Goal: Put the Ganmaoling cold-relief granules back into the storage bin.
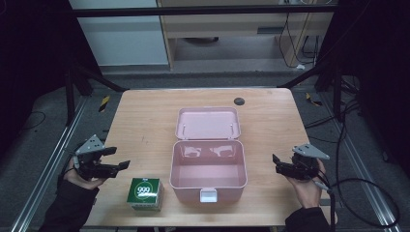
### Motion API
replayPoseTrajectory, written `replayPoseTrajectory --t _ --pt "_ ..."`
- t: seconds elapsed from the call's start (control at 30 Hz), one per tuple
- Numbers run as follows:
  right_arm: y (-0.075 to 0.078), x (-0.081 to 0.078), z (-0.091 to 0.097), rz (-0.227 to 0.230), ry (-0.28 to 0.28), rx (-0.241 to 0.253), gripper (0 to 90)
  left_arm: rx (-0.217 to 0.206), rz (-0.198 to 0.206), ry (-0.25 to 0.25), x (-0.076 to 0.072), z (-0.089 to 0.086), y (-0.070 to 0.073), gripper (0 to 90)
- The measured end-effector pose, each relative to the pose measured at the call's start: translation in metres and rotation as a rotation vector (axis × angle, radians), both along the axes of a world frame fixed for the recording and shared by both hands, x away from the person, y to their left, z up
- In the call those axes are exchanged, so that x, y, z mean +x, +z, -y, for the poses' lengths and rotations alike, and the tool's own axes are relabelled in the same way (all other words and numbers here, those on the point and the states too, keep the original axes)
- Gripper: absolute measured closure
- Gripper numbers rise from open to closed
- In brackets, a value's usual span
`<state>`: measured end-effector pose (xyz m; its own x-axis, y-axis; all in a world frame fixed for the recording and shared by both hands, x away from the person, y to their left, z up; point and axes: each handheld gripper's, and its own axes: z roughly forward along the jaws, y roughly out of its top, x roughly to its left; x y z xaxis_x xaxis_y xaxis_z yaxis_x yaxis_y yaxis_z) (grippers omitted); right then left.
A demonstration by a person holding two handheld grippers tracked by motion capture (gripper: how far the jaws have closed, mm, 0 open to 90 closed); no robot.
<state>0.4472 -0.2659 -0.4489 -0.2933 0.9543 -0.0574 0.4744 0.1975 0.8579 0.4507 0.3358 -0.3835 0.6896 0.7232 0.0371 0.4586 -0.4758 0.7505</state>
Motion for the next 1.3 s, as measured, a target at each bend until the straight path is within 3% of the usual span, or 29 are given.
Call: replayPoseTrajectory --t 0.13,0.37,0.67,0.87,1.3 --pt "0.0 0.0 0.0 -0.001 -0.001 -0.003 14.7 0.049 -0.008 -0.041 -0.002 0.004 0.007 22.0" --pt "-0.001 0.0 -0.002 -0.011 0.001 -0.027 14.6 0.091 -0.021 -0.136 -0.004 0.012 0.018 21.7" --pt "-0.002 -0.001 -0.001 -0.013 0.003 -0.038 14.2 0.177 -0.084 -0.261 -0.004 0.025 0.024 20.6" --pt "-0.002 -0.001 -0.001 -0.023 -0.005 -0.036 13.4 0.205 -0.087 -0.302 -0.005 0.03 0.027 20.0" --pt "-0.003 0.0 -0.002 -0.04 -0.009 -0.049 11.8 0.293 -0.133 -0.419 -0.01 0.044 0.025 18.4"
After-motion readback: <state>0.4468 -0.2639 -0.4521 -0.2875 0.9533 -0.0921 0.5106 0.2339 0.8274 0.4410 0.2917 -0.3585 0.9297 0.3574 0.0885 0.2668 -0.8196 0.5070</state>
